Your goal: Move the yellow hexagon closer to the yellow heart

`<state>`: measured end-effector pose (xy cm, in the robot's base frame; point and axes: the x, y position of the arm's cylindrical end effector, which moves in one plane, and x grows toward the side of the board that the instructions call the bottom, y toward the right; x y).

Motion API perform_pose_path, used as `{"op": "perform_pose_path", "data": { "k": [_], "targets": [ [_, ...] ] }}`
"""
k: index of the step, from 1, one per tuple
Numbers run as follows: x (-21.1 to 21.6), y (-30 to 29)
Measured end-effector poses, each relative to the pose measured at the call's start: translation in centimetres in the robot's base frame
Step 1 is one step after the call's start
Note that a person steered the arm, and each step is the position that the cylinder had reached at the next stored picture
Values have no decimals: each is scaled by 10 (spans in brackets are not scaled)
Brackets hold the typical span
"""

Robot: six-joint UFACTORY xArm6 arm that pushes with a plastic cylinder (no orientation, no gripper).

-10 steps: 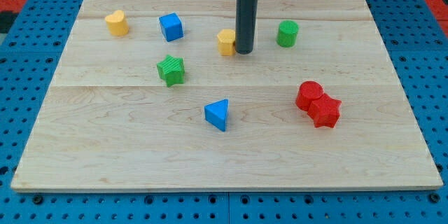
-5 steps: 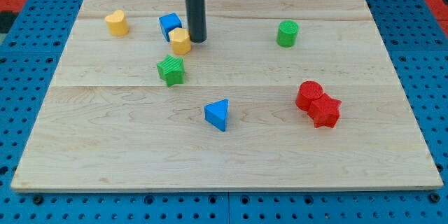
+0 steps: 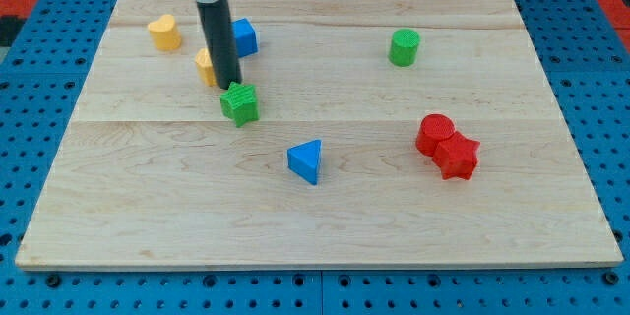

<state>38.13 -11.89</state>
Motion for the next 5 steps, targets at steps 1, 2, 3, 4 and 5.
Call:
{"op": "perform_pose_path", "data": {
  "k": [1,2,3,4,5],
  "targets": [
    [-10,-14],
    [-24,-32],
    [-36,-56],
    [-41,-64],
    [-42,-64]
  ]
}}
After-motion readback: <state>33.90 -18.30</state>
